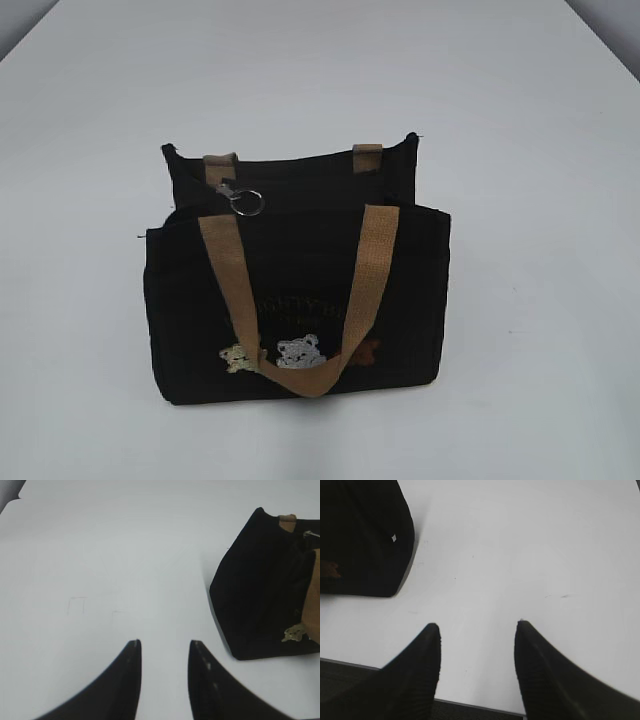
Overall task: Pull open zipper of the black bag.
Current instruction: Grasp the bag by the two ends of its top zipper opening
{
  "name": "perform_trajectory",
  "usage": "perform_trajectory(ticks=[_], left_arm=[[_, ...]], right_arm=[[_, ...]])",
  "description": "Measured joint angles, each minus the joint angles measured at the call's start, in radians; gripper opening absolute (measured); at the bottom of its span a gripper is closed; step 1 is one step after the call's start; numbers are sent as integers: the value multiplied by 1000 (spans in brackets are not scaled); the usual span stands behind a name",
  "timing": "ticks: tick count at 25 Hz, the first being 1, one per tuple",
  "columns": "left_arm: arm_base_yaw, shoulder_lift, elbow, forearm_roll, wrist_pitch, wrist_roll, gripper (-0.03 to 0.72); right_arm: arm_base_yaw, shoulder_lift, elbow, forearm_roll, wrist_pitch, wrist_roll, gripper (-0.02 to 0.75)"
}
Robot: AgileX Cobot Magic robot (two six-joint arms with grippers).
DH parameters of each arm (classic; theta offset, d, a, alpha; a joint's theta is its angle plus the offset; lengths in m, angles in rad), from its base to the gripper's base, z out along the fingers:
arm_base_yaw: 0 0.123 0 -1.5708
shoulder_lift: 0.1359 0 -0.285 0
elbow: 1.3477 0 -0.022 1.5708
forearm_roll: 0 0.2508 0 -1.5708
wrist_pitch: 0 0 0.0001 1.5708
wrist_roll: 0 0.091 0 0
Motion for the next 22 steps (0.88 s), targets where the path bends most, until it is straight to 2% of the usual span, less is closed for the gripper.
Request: perform_trajectory(ticks=[22], left_arm=[[0, 0, 0, 0, 0, 0, 241]], right_arm=[[0, 0, 0, 0, 0, 0, 379]])
